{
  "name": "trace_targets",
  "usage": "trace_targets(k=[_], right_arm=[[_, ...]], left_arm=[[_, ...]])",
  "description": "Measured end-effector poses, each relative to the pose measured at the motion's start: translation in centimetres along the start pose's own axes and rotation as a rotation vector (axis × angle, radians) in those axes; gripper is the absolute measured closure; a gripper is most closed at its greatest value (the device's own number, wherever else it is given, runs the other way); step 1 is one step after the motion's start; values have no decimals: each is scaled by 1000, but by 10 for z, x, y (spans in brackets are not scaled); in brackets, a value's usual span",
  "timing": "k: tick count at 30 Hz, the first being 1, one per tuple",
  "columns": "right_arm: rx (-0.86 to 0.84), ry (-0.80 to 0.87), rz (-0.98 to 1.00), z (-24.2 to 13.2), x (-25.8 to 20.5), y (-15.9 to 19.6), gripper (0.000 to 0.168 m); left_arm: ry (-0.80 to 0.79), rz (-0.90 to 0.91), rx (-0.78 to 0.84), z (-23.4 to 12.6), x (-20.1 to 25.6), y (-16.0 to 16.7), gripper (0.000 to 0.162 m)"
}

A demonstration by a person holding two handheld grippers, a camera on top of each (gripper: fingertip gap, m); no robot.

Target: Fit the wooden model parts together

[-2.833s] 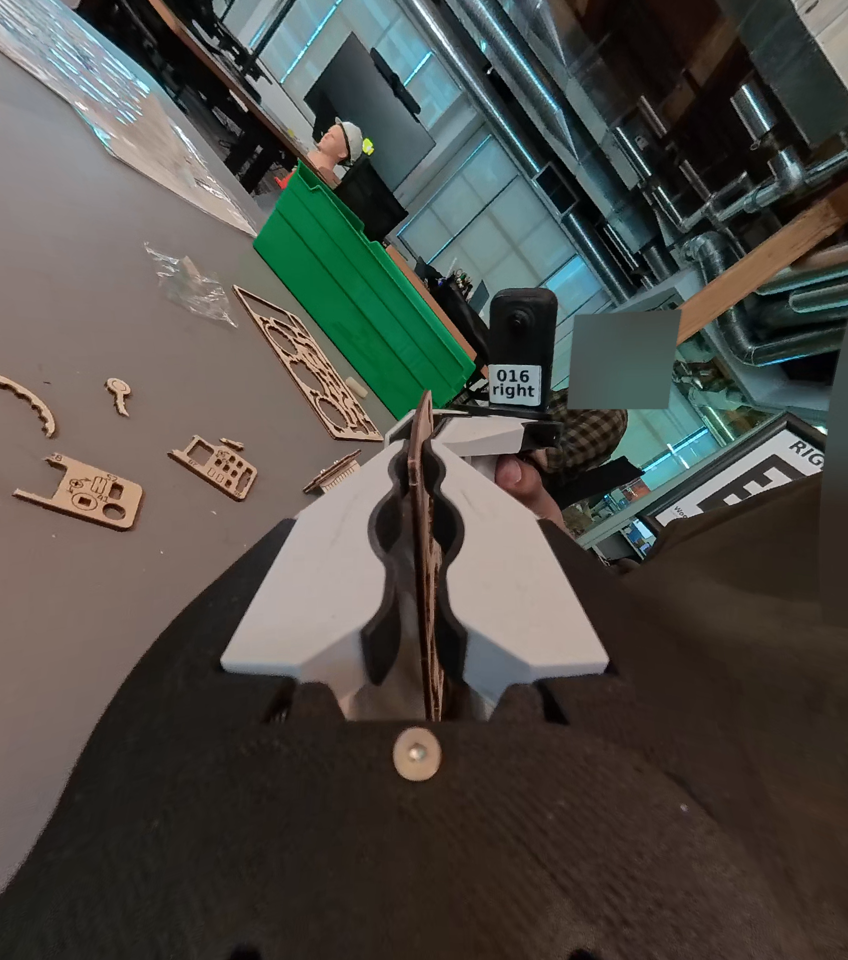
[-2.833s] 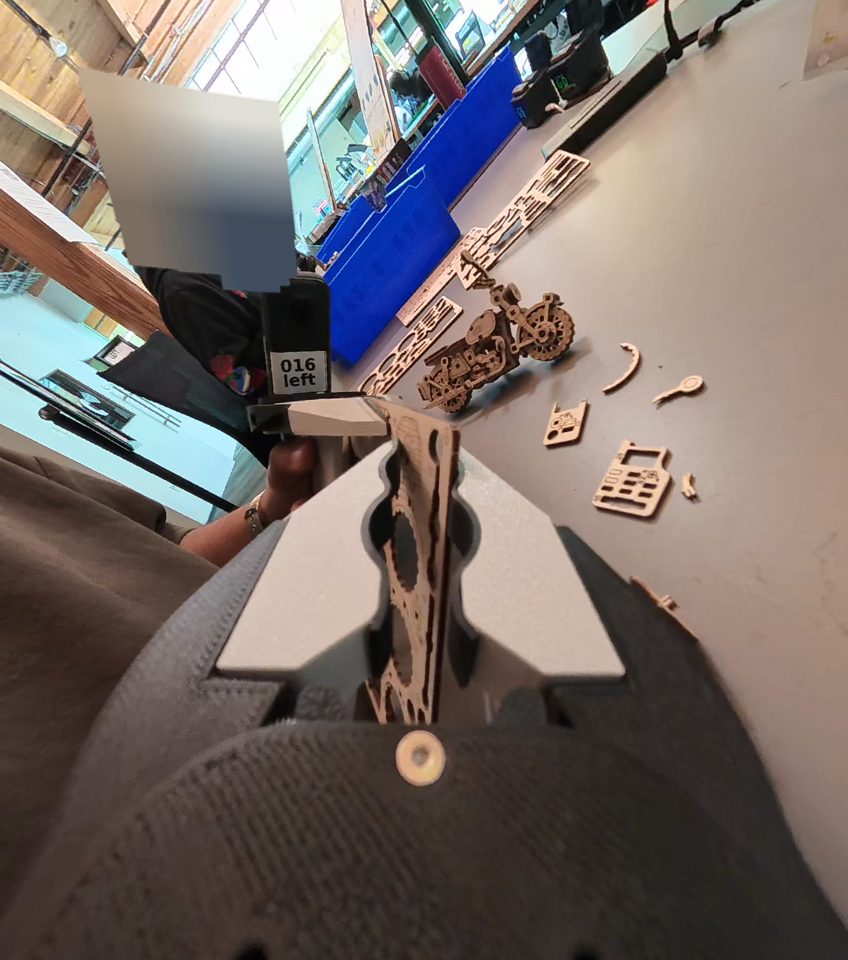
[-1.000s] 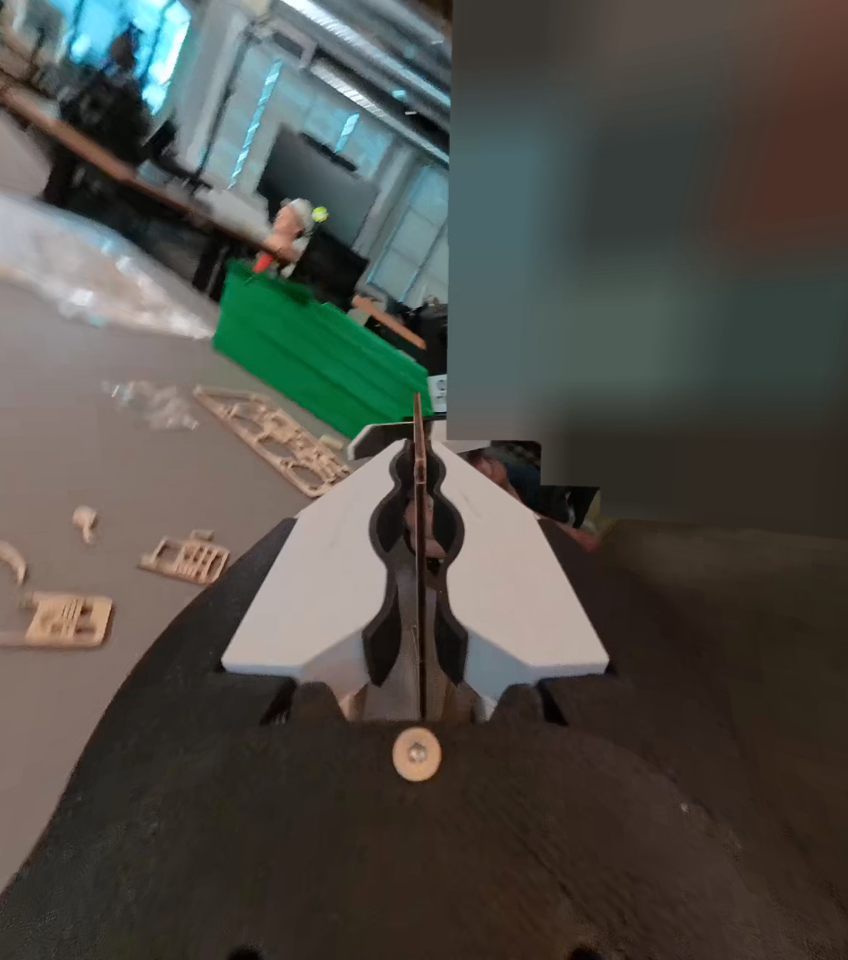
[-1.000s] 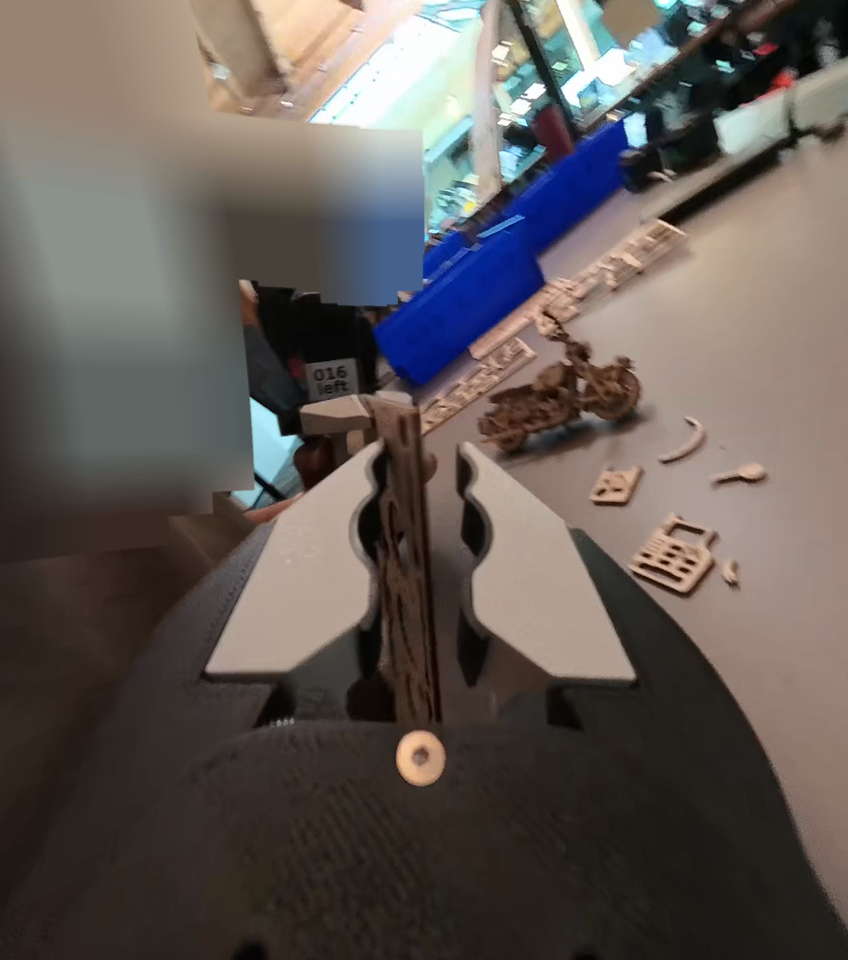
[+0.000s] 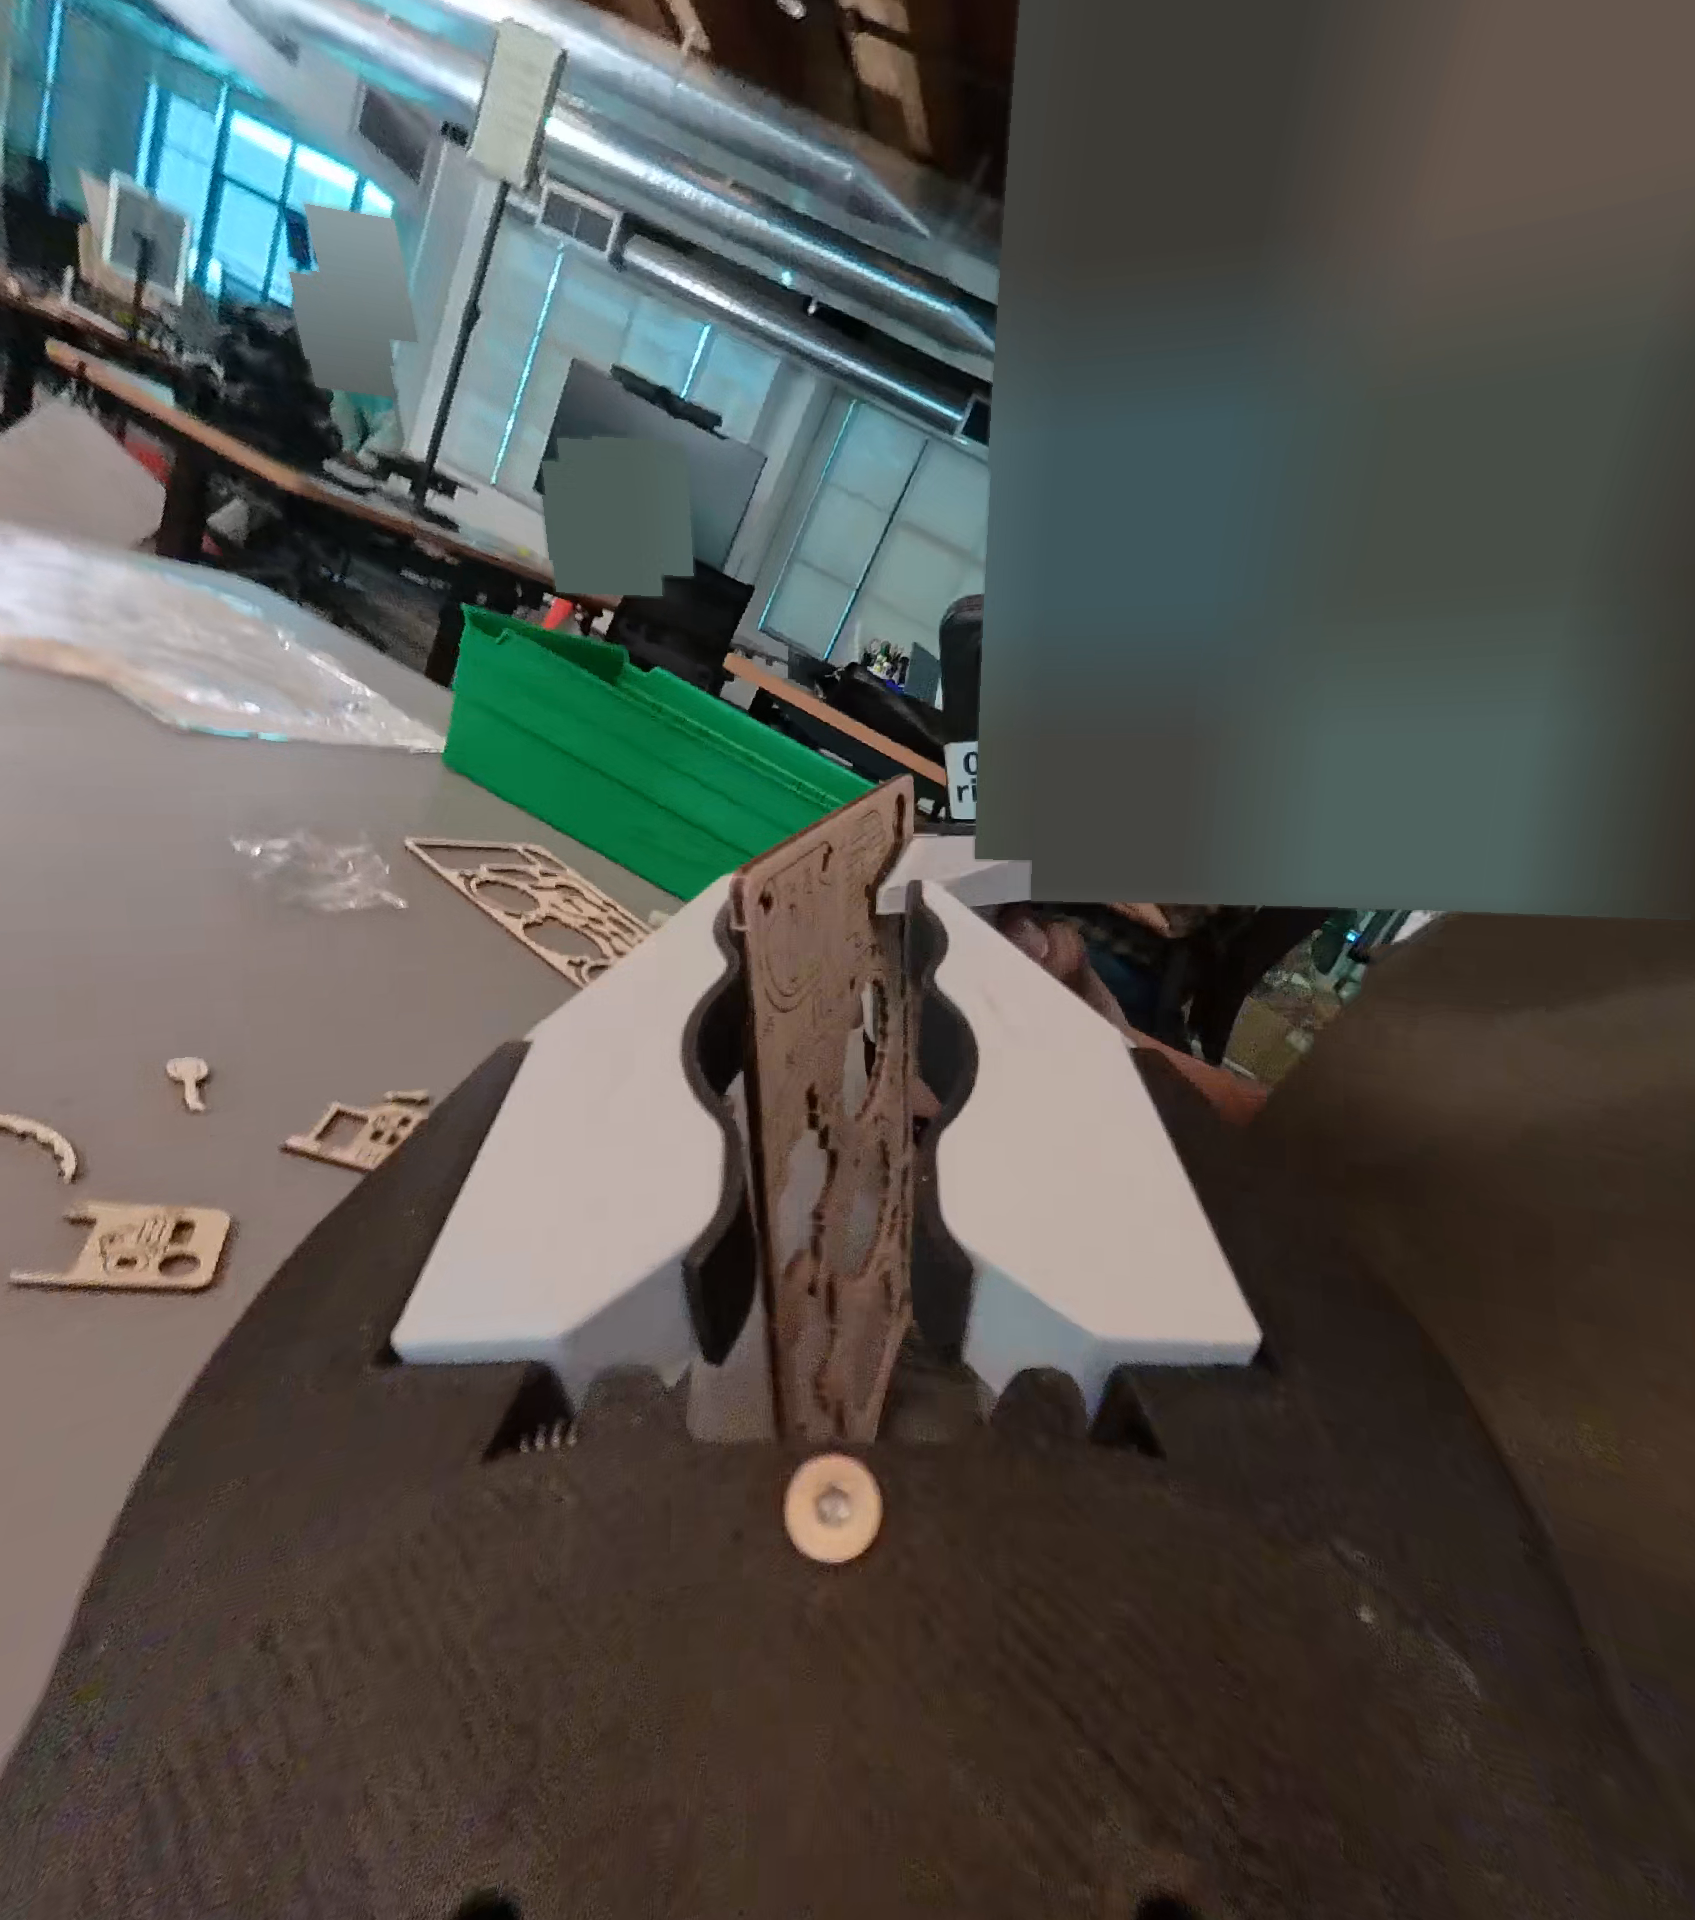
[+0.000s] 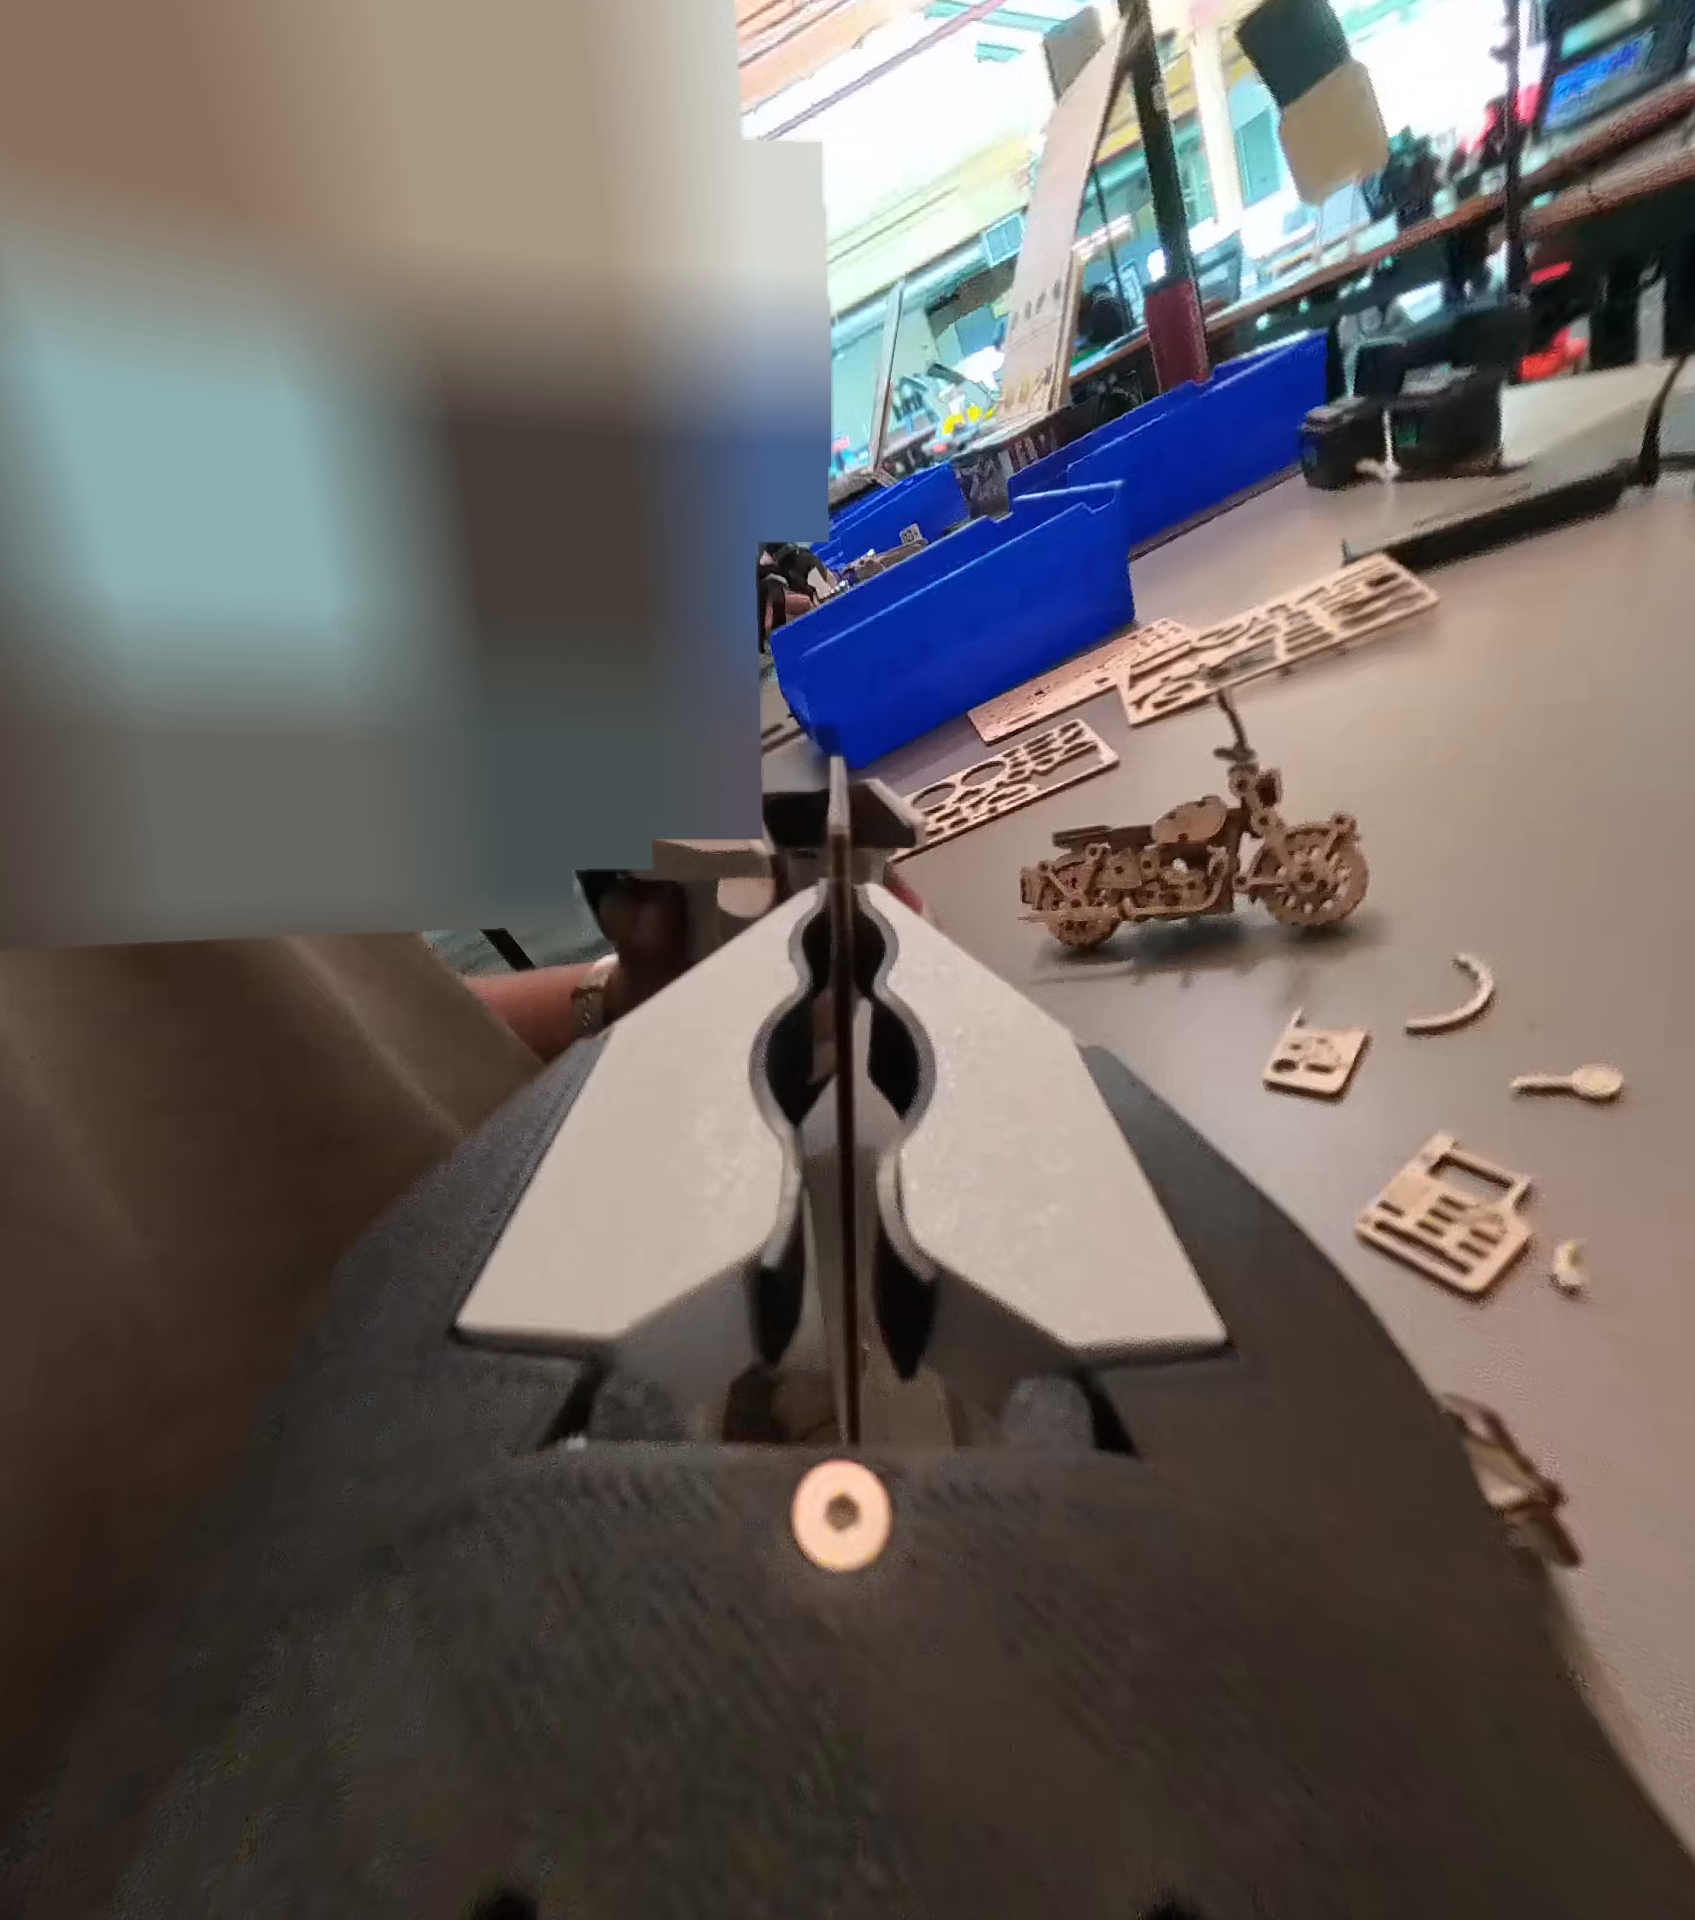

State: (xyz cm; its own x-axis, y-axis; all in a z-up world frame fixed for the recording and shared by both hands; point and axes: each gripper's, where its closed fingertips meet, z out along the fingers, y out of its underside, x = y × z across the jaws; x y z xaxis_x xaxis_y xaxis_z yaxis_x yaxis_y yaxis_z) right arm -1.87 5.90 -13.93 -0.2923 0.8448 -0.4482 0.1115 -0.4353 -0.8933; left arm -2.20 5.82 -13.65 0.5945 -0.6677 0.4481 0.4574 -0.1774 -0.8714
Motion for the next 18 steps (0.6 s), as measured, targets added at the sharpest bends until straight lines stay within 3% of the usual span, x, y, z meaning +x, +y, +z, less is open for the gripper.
trace_targets(k=[4,9,18], right_arm=[[-4,9,129,0,10,7,168],[-18,70,147,-3,22,13,163],[-40,174,106,-8,39,20,152]], left_arm=[[-56,-80,-38,0,-14,9,151],[-1,-229,-70,3,-15,16,162],[-78,-170,-140,11,-23,34,162]])
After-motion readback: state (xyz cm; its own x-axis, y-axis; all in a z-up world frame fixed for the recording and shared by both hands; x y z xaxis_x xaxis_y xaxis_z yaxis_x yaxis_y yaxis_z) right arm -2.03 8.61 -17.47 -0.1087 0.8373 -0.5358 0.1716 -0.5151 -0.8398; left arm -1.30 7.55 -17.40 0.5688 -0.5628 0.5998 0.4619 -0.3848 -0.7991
